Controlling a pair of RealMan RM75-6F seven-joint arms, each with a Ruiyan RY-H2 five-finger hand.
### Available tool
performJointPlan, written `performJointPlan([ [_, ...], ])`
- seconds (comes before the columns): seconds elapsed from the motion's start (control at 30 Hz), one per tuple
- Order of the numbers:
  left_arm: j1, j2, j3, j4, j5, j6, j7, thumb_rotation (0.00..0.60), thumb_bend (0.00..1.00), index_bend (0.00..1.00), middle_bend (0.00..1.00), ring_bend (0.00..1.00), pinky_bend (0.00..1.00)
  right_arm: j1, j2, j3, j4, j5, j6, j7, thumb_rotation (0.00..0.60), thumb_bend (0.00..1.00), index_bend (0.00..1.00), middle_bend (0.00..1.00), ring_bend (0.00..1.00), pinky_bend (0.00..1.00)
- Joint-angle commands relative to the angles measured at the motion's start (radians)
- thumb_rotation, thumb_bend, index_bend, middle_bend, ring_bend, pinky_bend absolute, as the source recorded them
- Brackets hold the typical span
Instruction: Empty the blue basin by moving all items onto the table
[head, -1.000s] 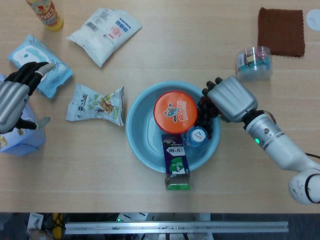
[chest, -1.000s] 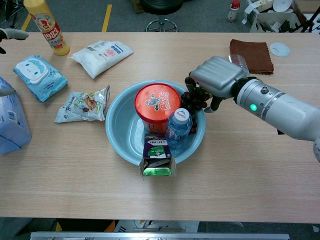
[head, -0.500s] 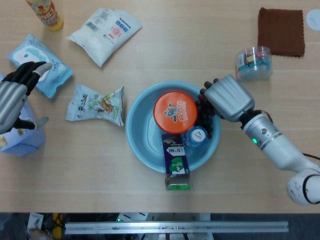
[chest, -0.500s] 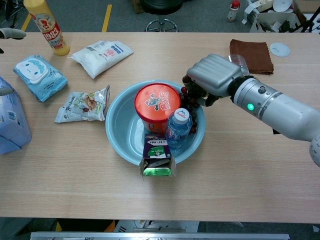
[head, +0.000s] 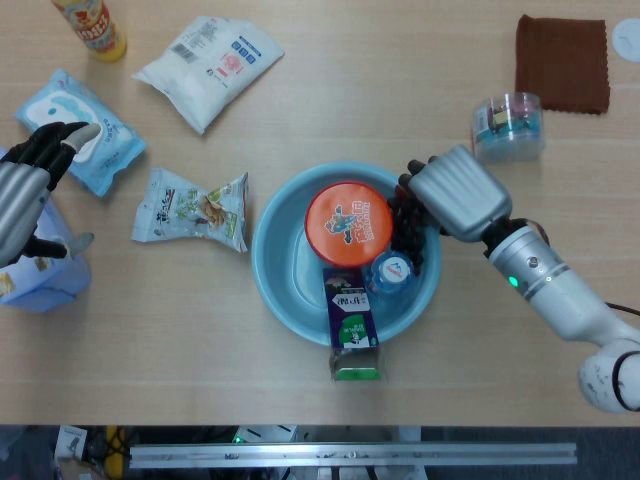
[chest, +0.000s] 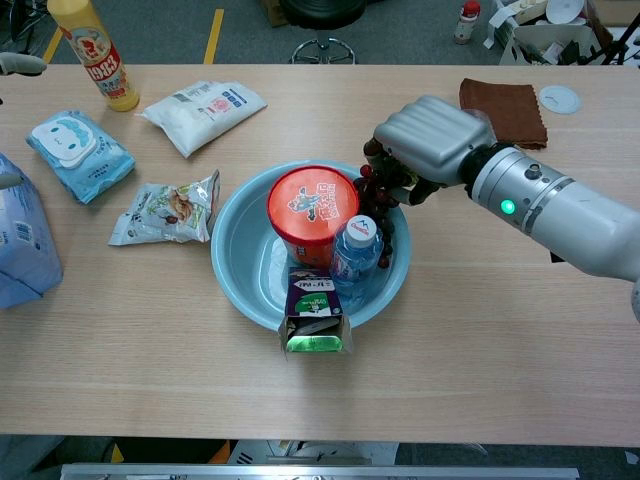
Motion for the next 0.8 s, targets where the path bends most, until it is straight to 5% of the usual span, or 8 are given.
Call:
performJointPlan([
  [0.03, 0.002, 0.003, 0.0, 0.0, 0.0, 0.003, -0.001, 0.6, 0.19, 0.0, 0.08, 0.06, 0.2, -0.006, 0.031, 0.023, -0.026, -0.014, 0.023, 0.02, 0.6, 0.44, 0.66, 0.55, 0.63, 0.87],
  [0.47, 0.006, 0.01, -0.009, -0.007, -0.004, 0.016, -0.002, 0.6, 0.19, 0.0, 0.08, 0.06, 0.2, -0.051, 0.223, 0.129, -0.122, -0.019, 0.127, 0.101, 0.6, 0.44, 0.66, 0.55, 0.63, 0.87],
  [0.8, -0.002, 0.006, -0.014, -0.023, -0.003, 0.008, 0.017, 0.6, 0.19, 0.0, 0.08, 0.06, 0.2, -0.103, 0.305, 0.119, -0.096, 0.025, 0.139, 0.12, 0.6, 0.44, 0.66, 0.55, 0.63, 0.87],
])
